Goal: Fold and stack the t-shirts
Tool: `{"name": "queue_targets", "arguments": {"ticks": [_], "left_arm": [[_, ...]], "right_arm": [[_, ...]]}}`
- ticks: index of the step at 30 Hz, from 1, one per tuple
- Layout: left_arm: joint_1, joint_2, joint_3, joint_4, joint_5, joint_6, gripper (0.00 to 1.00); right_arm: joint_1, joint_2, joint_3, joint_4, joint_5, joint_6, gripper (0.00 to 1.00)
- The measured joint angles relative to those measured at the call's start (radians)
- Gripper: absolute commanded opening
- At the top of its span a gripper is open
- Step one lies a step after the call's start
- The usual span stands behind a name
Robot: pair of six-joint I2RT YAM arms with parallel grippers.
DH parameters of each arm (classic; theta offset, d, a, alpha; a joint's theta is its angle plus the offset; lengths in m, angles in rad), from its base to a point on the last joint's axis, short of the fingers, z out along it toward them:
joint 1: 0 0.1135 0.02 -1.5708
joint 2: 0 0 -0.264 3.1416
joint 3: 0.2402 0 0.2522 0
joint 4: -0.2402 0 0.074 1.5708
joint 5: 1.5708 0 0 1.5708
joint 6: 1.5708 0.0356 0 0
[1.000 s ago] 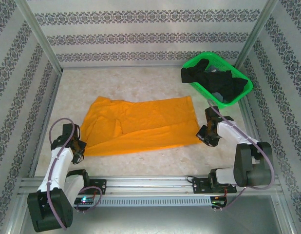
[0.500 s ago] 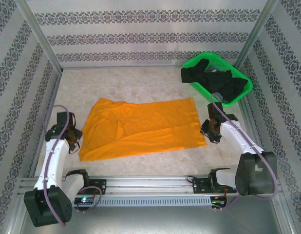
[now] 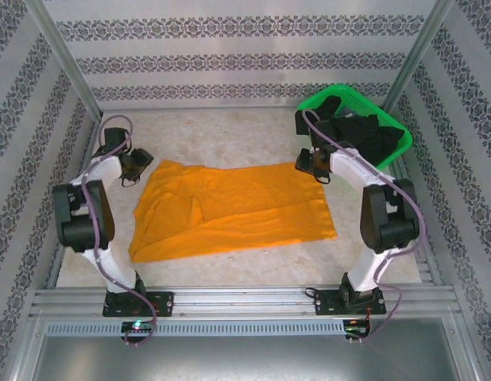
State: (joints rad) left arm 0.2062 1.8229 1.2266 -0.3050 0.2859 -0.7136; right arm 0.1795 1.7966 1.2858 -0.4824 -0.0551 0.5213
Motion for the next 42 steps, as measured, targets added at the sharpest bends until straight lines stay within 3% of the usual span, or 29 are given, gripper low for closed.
{"name": "queue_targets", "arguments": {"ticks": [6,12,21,27,35,38,42], "left_arm": [[-0.033,0.176,0.192,0.040,0.040,0.088,0.57],[-0.050,0.271,0.272,0.034,0.047,0.135,0.59],[-0.089,0.344,0.339,-0.026,0.021,0.188,0.62],[-0.107,0.375,0.397,-0.097,-0.013,0.211,0.57],[-0.134,0.388,0.433,-0.174,-0.063,0.237,0.45],[-0.145,0.388,0.430,-0.185,-0.076,0.242,0.34],[-0.146,0.371,0.394,-0.174,-0.080,0.233,0.11]], "right_arm": [[-0.032,0.148,0.141,0.000,0.023,-0.017,0.40],[-0.045,0.260,0.257,-0.029,0.089,0.003,0.40],[-0.062,0.346,0.319,-0.074,0.148,0.024,0.38],[-0.060,0.417,0.436,-0.144,0.169,0.006,0.31],[-0.059,0.471,0.550,-0.275,0.185,0.006,0.29],[-0.059,0.483,0.579,-0.313,0.187,0.007,0.29],[-0.057,0.494,0.600,-0.336,0.191,0.016,0.28]]}}
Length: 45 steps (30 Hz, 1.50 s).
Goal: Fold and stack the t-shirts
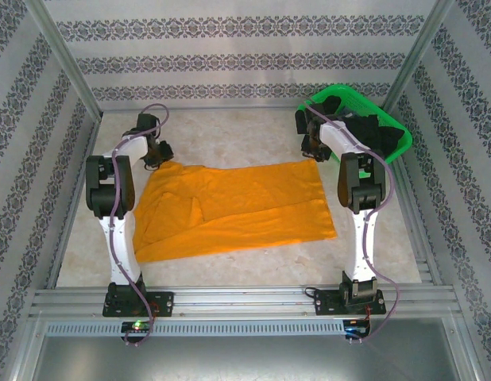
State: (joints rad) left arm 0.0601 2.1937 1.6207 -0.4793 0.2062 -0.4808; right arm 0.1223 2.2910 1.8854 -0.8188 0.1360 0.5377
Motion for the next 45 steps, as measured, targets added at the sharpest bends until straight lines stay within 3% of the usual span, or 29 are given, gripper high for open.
{"name": "queue_targets", "arguments": {"ticks": [2,11,18,26,32,39,45], "left_arm": [[-0.001,-0.014,-0.028,0.010,0.006,-0.010,0.00],[0.006,-0.134,-0.171,0.038,0.045,-0.063,0.00],[0.088,-0.252,-0.224,0.046,0.044,-0.072,0.00],[0.190,-0.256,-0.222,0.045,0.020,-0.043,0.00],[0.230,-0.231,-0.147,0.041,0.005,-0.008,0.00],[0.243,-0.174,-0.088,0.042,0.000,0.010,0.00],[0.242,-0.120,-0.087,0.044,0.026,0.002,0.00]], "right_arm": [[0.000,0.003,0.006,-0.005,0.000,0.006,0.26],[0.002,-0.012,-0.032,0.045,-0.001,0.013,0.21],[0.036,-0.035,-0.046,0.053,-0.013,0.004,0.31],[0.108,-0.043,-0.011,0.037,-0.082,-0.021,0.34],[0.127,0.016,0.165,0.008,-0.124,-0.032,0.37],[0.131,0.203,0.425,-0.054,-0.143,-0.049,0.37],[0.135,0.422,0.778,-0.204,-0.152,-0.055,0.36]]}}
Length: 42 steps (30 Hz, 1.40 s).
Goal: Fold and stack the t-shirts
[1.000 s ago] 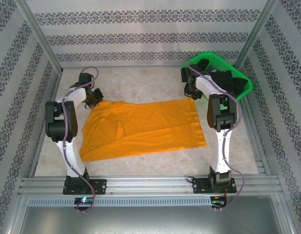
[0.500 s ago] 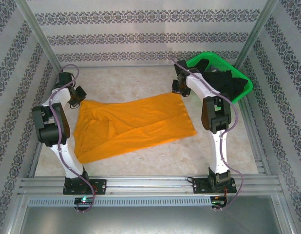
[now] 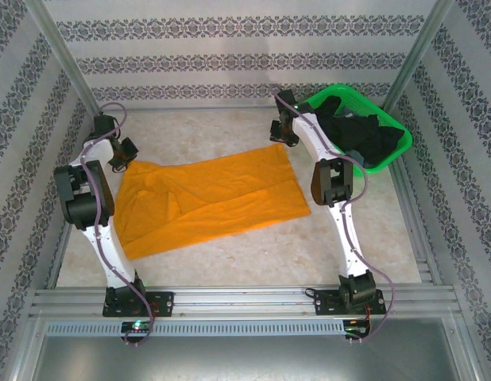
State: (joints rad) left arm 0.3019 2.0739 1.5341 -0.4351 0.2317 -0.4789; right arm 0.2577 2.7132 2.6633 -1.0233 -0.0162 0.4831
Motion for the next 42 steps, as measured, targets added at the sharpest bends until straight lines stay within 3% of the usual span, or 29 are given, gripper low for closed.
{"name": "queue_targets", "arguments": {"ticks": [4,7,22,27,42], "left_arm": [[-0.001,0.008,0.000,0.002,0.011,-0.004,0.00],[-0.001,0.008,0.000,0.005,0.023,-0.007,0.00],[-0.001,0.008,0.004,0.006,0.038,-0.012,0.00],[-0.001,0.008,0.005,0.005,0.046,-0.011,0.00],[-0.001,0.008,0.024,0.006,0.056,-0.018,0.00]], "right_arm": [[0.000,0.155,0.314,-0.153,0.006,0.007,0.35],[0.000,0.205,0.419,-0.234,0.008,0.010,0.34],[0.002,0.225,0.433,-0.338,0.011,0.015,0.23],[0.000,0.225,0.433,-0.313,0.007,0.008,0.32],[-0.007,0.240,0.432,-0.267,0.000,0.014,0.32]]}}
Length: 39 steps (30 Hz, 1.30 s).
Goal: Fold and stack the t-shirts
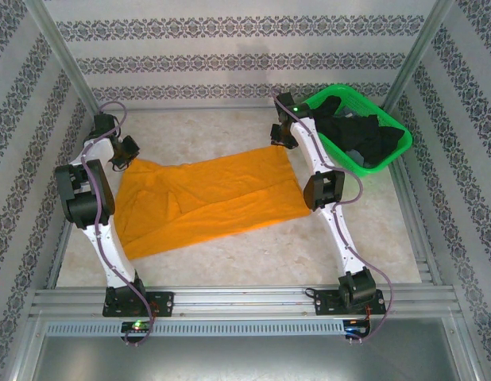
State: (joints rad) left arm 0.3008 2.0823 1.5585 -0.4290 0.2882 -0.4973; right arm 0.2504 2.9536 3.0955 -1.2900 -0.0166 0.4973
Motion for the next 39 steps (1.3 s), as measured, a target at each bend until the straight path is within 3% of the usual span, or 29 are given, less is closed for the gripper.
{"name": "queue_targets", "arguments": {"ticks": [3,9,23,34,37,39], "left_arm": [[0.000,0.000,0.000,0.000,0.004,-0.003,0.00],[0.000,0.000,0.000,0.000,0.021,-0.005,0.00],[-0.025,0.000,0.000,-0.023,0.026,0.035,0.00],[-0.025,-0.013,-0.008,-0.084,0.049,0.060,0.00],[-0.025,-0.013,-0.011,-0.084,0.053,0.060,0.00],[-0.025,-0.018,-0.021,-0.081,0.057,0.060,0.00]], "right_arm": [[-0.005,0.002,-0.009,0.007,0.000,0.001,0.26],[-0.006,0.002,-0.005,0.007,-0.003,-0.010,0.00],[-0.006,-0.035,-0.010,-0.052,-0.043,-0.244,0.00],[-0.077,-0.589,-0.571,-0.049,-0.105,-0.265,0.00],[-0.058,-0.685,-0.706,0.025,-0.105,-0.261,0.00],[-0.046,-0.780,-0.918,0.134,-0.105,-0.243,0.00]]}}
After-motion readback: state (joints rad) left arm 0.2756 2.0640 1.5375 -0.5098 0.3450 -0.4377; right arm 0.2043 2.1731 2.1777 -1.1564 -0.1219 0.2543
